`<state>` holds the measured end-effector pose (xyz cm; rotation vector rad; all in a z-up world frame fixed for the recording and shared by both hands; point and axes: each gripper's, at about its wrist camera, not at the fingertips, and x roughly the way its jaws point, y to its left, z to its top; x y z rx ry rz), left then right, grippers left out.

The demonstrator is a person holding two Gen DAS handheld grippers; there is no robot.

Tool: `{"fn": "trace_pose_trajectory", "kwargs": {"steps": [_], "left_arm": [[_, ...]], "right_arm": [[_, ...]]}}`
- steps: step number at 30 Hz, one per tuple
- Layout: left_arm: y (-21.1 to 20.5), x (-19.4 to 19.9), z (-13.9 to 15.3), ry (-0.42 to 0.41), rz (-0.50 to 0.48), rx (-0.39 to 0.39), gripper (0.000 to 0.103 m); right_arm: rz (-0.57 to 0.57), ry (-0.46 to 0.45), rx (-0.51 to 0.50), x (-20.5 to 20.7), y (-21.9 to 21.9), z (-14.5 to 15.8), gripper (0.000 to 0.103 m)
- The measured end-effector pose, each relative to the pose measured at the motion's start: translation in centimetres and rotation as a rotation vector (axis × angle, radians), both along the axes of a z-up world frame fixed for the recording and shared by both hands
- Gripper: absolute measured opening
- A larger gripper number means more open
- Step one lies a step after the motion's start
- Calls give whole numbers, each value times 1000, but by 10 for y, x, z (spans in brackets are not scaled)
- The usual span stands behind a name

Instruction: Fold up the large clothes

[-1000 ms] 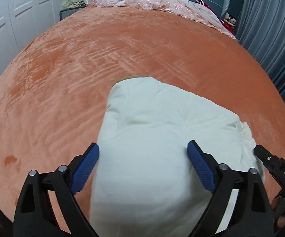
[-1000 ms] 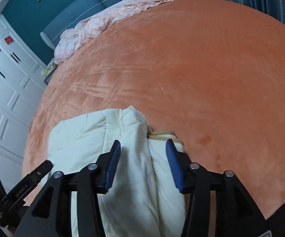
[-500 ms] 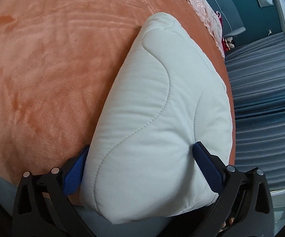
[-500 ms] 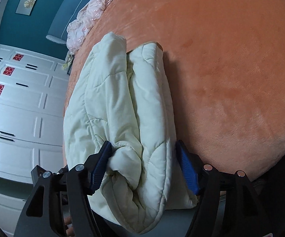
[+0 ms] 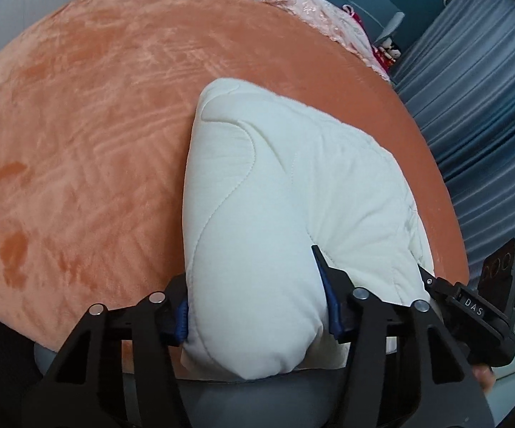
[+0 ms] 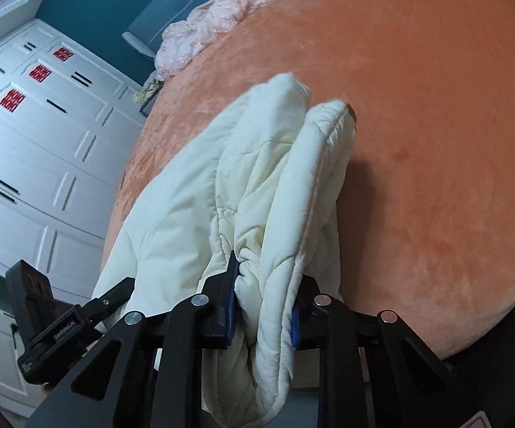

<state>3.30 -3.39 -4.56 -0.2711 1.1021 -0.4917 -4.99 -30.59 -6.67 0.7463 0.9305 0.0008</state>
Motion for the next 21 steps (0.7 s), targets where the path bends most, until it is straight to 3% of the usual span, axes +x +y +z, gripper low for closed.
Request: {"fn": "trace_pose_trajectory", "kwargs": {"steps": [11, 16, 21], "left_arm": [[-12, -11, 143, -404, -73, -113, 50], [4, 14, 189, -527, -62, -189, 51], [23, 46, 218, -646, -38, -196, 51]], "right_arm": [[-21, -341, -142, 1, -16, 143, 22], [21, -494, -168, 32, -13, 196, 22], [71, -602, -189, 67, -3, 224, 22]]}}
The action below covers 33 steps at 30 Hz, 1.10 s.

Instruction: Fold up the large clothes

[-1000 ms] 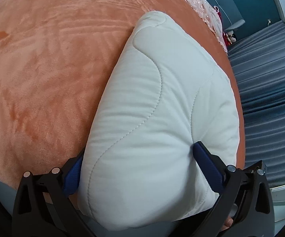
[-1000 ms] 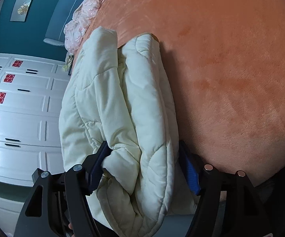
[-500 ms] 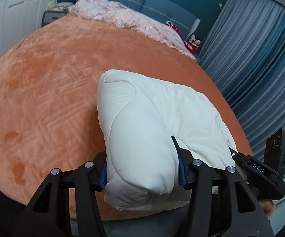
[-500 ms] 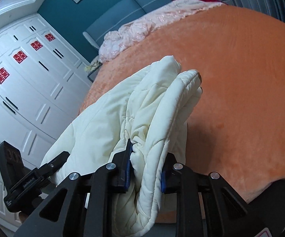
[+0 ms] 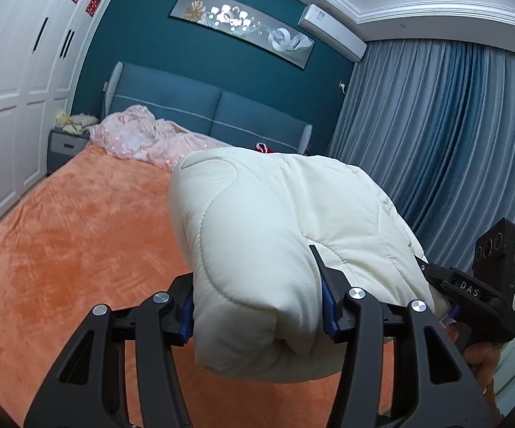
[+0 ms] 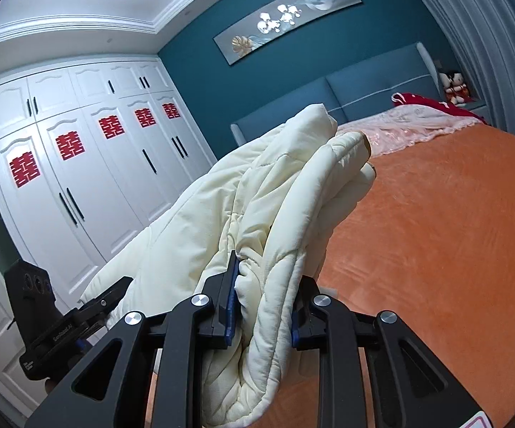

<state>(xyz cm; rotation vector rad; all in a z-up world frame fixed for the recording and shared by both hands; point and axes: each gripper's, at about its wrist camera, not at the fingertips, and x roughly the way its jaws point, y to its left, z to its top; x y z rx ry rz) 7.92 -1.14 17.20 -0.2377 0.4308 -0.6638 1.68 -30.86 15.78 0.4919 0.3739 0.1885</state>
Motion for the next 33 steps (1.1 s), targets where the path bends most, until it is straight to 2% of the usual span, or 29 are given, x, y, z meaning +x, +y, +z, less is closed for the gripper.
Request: {"fn": "trace_pose_trajectory", "kwargs": {"steps": [2, 4, 6, 7, 9, 10, 11, 12, 13, 14, 15, 17, 18, 19, 21, 25, 27, 29, 33], "left_arm": [[7, 18, 0, -35, 12, -5, 52], [14, 41, -9, -37, 26, -8, 53], [18, 67, -29, -9, 37, 1, 56], [19, 81, -43, 17, 47, 10, 59], [20, 114, -91, 110, 76, 56, 79], [21, 127, -118, 167, 98, 87, 85], [20, 141, -153, 249, 128, 154, 87], [18, 150, -185, 325, 170, 251, 83], [19, 151, -212, 380, 193, 341, 79], [21, 147, -228, 411, 200, 393, 73], [27, 141, -239, 438, 196, 415, 73], [42, 125, -242, 466, 201, 383, 73], [46, 120, -238, 476, 214, 377, 72], [47, 118, -234, 479, 225, 374, 71], [39, 117, -218, 467, 256, 375, 67], [11, 129, -193, 444, 288, 408, 67], [-5, 136, -190, 443, 305, 462, 67], [-17, 146, -195, 459, 325, 510, 67], [-24, 166, -223, 561, 334, 540, 69]], "right_arm": [[15, -25, -5, 23, 6, 0, 23], [31, -30, 5, 48, 10, -9, 23], [44, -4, 12, 77, 11, -27, 27], [57, 29, 15, 96, 13, -48, 32], [53, 124, 24, 125, 14, -95, 39], [39, 221, 48, 141, 11, -131, 42], [21, 328, 74, 151, 8, -166, 42], [-10, 430, 96, 153, 4, -198, 42], [-37, 491, 136, 144, 0, -226, 42], [-47, 505, 180, 129, -5, -243, 42], [-43, 513, 201, 113, -7, -252, 42], [-57, 517, 167, 86, -7, -252, 41], [-60, 516, 122, 77, -3, -245, 35], [-54, 510, 73, 74, 3, -236, 21], [-38, 500, -37, 81, 22, -212, 6], [39, 473, -197, 120, 66, -174, 3], [44, 473, -284, 135, 83, -169, 3], [17, 496, -367, 157, 100, -171, 3], [-13, 585, -422, 182, 106, -198, 2]]}}
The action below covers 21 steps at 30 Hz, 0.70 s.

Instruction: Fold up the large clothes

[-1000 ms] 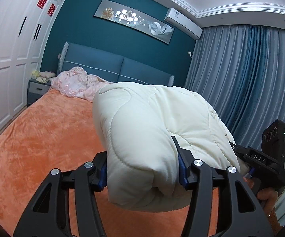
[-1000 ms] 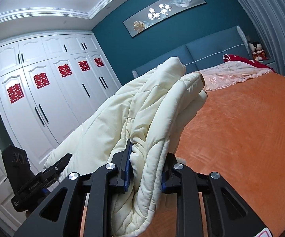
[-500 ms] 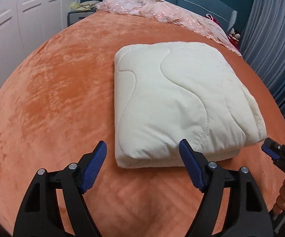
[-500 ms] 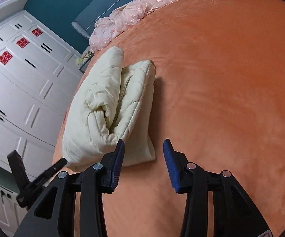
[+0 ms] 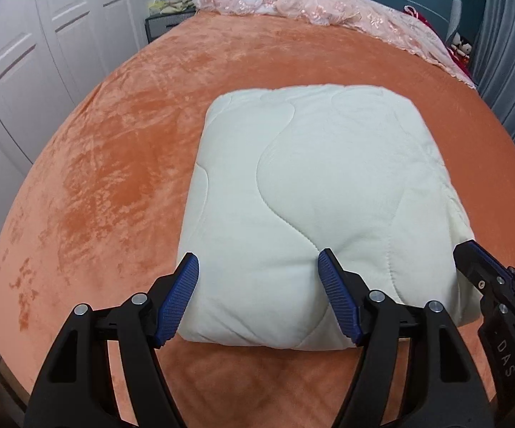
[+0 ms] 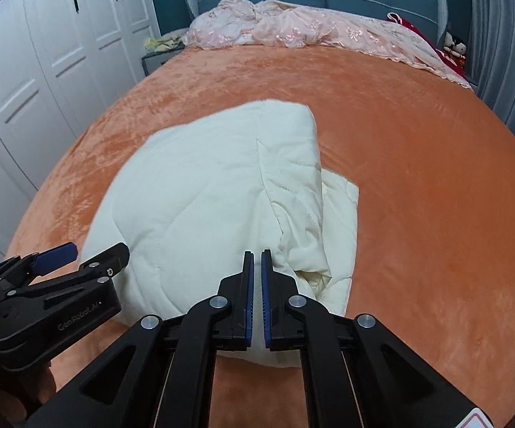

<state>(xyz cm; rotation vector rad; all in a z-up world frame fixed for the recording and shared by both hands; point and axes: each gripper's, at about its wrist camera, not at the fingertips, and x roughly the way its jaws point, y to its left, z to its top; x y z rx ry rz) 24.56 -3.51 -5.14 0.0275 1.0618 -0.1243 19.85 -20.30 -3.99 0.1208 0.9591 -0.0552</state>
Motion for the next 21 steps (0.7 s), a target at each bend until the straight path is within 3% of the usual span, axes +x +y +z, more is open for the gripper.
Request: {"fn": "trace_pose_trajectory", "kwargs": {"steps": [4, 8, 21], "left_arm": [[1, 4, -21, 31, 10, 15, 75], [-4, -1, -39, 12, -10, 65, 81], [-11, -4, -50, -50, 11, 91, 85]], "right_arm": [[-40, 103, 119, 1, -16, -43, 0], [-71, 116, 211, -8, -28, -70, 0], [-49, 75, 93, -9, -6, -81, 0]]}}
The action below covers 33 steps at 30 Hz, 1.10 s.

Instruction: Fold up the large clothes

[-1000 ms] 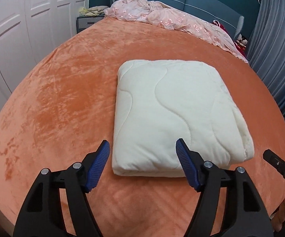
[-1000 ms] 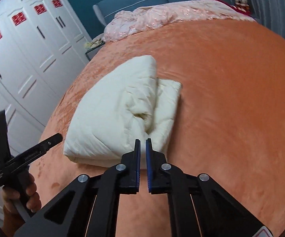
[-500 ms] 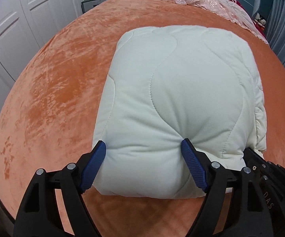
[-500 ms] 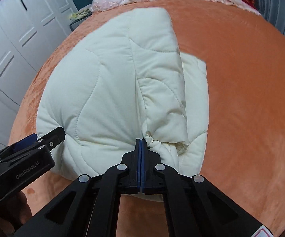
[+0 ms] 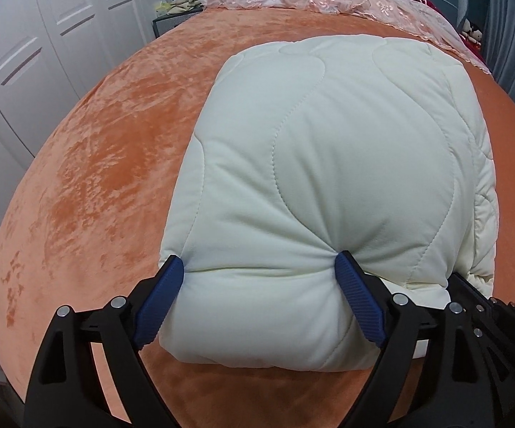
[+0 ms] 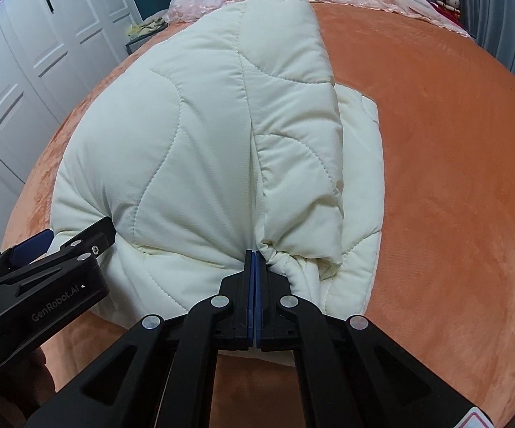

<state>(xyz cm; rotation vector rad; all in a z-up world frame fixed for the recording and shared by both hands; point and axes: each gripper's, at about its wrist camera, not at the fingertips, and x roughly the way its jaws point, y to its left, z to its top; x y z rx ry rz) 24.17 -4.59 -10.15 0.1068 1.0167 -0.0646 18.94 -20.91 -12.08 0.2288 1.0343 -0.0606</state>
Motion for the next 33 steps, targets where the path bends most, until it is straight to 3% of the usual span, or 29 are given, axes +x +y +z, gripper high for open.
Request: {"fn": "trace_pose_trajectory", "kwargs": {"steps": [5, 8, 10, 11, 19, 33], "left_arm": [[4, -7, 9, -13, -1, -27, 85], [16, -23, 23, -12, 17, -86, 85], [26, -40, 30, -12, 38, -108, 85], [30, -51, 34, -23, 48, -113, 85], [42, -120, 50, -73, 34, -74, 88], [41, -189, 50, -99, 7, -27, 90]], "right_arm": [[25, -35, -70, -8, 11, 15, 0], [21, -80, -71, -29, 13, 38, 22], [12, -119, -60, -50, 14, 53, 53], [9, -140, -58, -61, 14, 59, 55], [2, -164, -108, -126, 22, 81, 65], [-33, -150, -118, -195, 26, 76, 66]]}}
